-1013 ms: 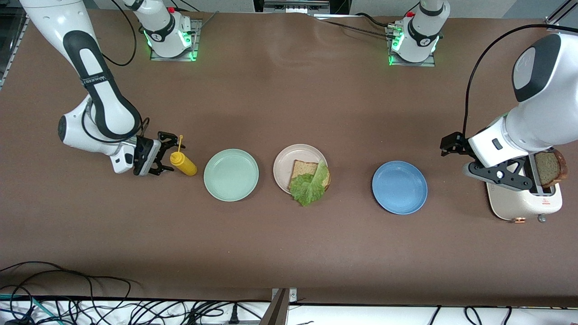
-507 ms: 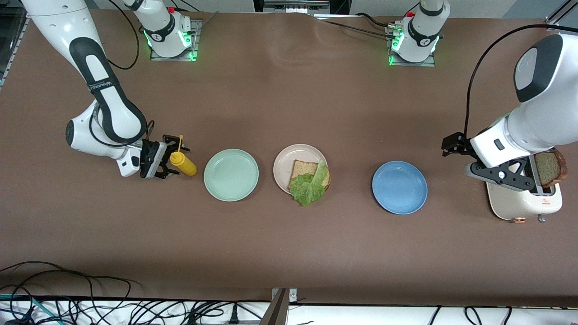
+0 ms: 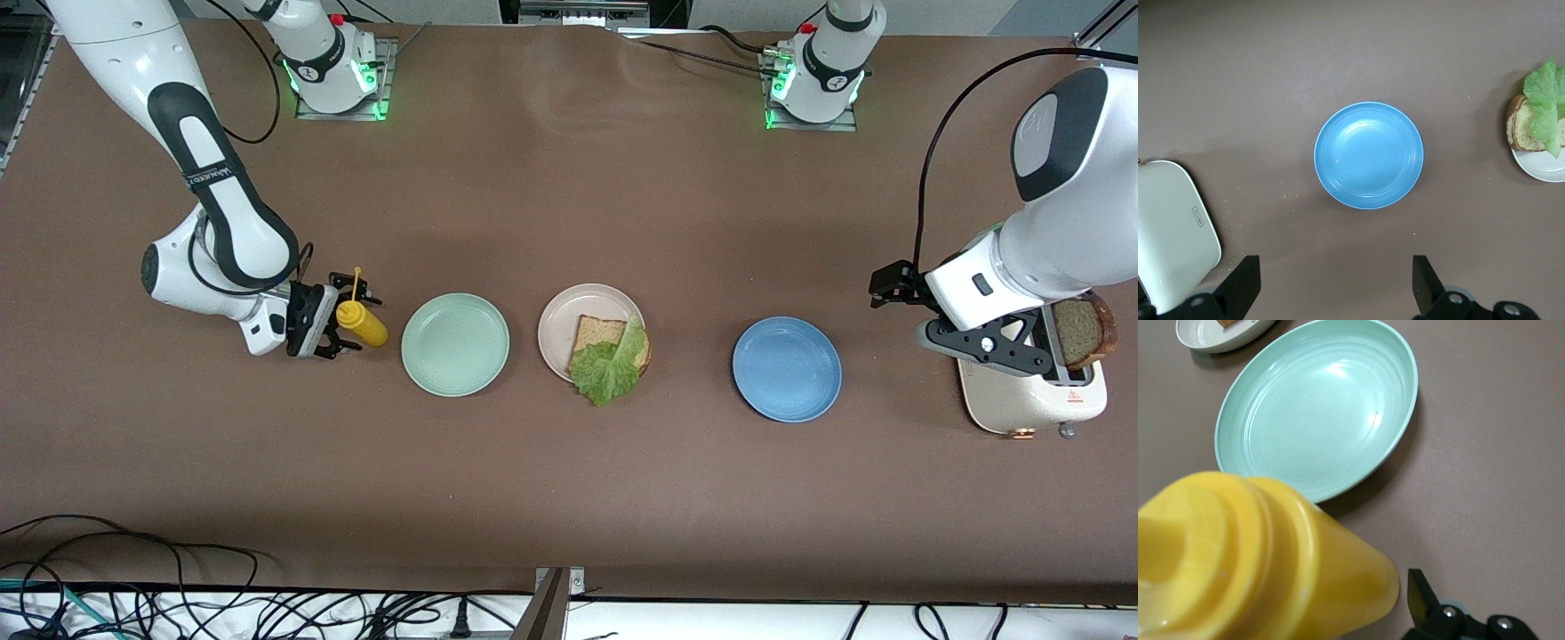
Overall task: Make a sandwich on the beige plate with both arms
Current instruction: 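Lift the mustard bottle and carry it over the beige plate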
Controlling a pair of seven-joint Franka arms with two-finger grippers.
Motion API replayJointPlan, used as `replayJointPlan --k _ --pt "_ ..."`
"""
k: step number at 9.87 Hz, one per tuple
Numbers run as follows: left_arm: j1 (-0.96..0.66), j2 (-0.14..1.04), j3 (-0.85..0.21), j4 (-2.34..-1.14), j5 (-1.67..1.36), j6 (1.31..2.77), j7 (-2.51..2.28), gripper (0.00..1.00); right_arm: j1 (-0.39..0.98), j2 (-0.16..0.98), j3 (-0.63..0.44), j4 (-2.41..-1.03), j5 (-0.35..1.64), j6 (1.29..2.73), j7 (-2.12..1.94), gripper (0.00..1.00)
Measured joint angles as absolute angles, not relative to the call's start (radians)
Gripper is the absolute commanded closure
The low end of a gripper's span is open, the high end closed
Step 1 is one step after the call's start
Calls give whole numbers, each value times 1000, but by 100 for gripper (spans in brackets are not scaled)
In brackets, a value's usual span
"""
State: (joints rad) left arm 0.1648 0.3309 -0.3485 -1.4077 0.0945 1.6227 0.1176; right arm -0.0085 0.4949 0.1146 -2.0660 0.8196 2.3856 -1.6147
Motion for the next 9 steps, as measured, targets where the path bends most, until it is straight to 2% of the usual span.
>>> replayJointPlan --k 1,2,6,9 --pt "165 331 -349 -1408 95 1623 118 0 -8 498 115 -2063 820 2387 -1616 84" --pt "165 331 -349 -1408 94 1623 118 0 -8 500 115 -2059 820 2388 -1617 100" --pt "164 331 -350 -1408 95 1623 118 0 12 502 115 -2016 750 2389 -1565 100" --pt "165 331 -350 -1408 95 1623 118 0 36 491 157 -1948 476 2388 -1245 100"
